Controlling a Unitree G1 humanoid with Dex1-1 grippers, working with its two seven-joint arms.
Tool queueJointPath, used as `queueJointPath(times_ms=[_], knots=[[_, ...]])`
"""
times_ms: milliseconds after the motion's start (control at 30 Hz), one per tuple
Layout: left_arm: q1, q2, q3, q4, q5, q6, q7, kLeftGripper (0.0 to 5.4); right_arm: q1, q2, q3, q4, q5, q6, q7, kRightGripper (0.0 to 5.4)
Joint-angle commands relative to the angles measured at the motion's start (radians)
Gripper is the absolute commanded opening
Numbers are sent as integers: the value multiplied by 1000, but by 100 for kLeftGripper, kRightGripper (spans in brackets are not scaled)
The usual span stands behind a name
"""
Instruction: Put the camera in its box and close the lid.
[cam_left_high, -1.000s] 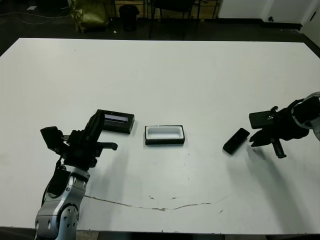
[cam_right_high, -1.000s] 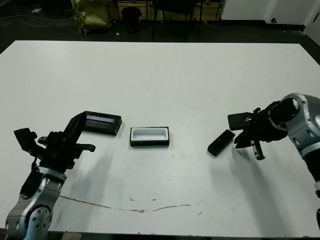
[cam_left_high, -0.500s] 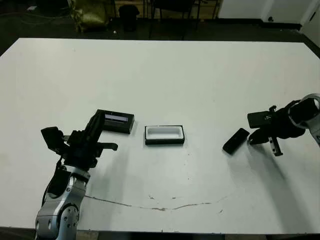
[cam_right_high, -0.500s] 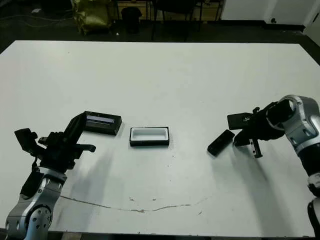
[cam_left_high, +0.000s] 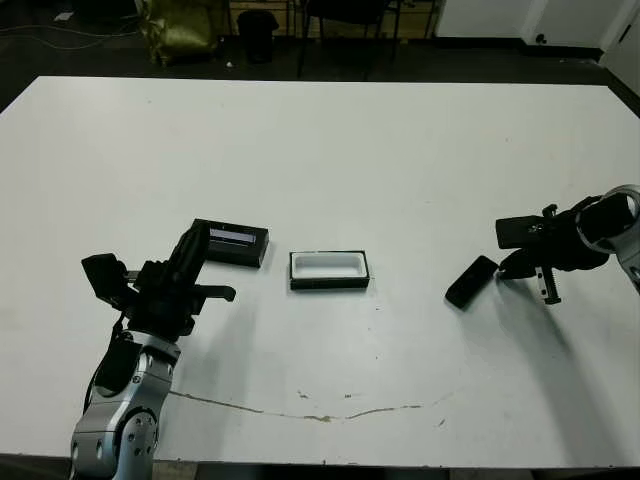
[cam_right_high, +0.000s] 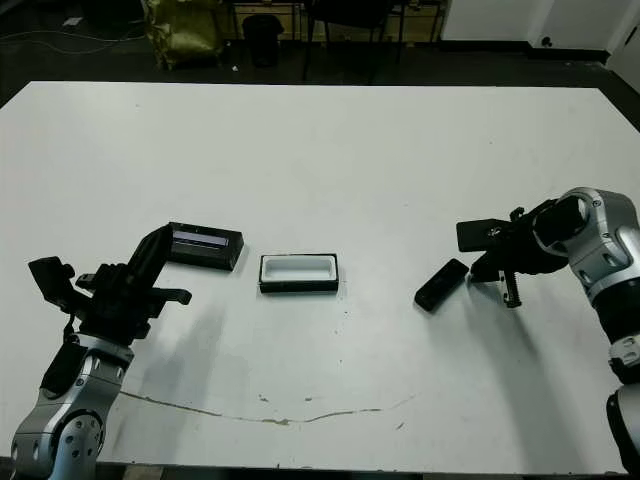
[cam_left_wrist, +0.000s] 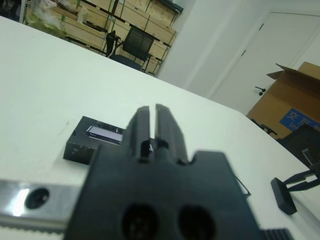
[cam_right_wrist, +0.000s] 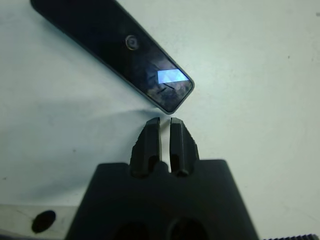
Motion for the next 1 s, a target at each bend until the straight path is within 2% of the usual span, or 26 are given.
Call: queueJointPath(times_ms=[33,433,867,1000], knots=[[19,6,0,9,4,10,4,3,16,26,11,26,-3,-10,4,0],[22,8,-4,7,7,11,8,3,1,62,22,30,-6,-35,-4,0],[27,4,-6,7,3,8,13,3,-30,137,15,52,13,7,-3,0],[27,2,-5,6,-4,11,14,3,-33,150,19,68,13,-74,-33,0]])
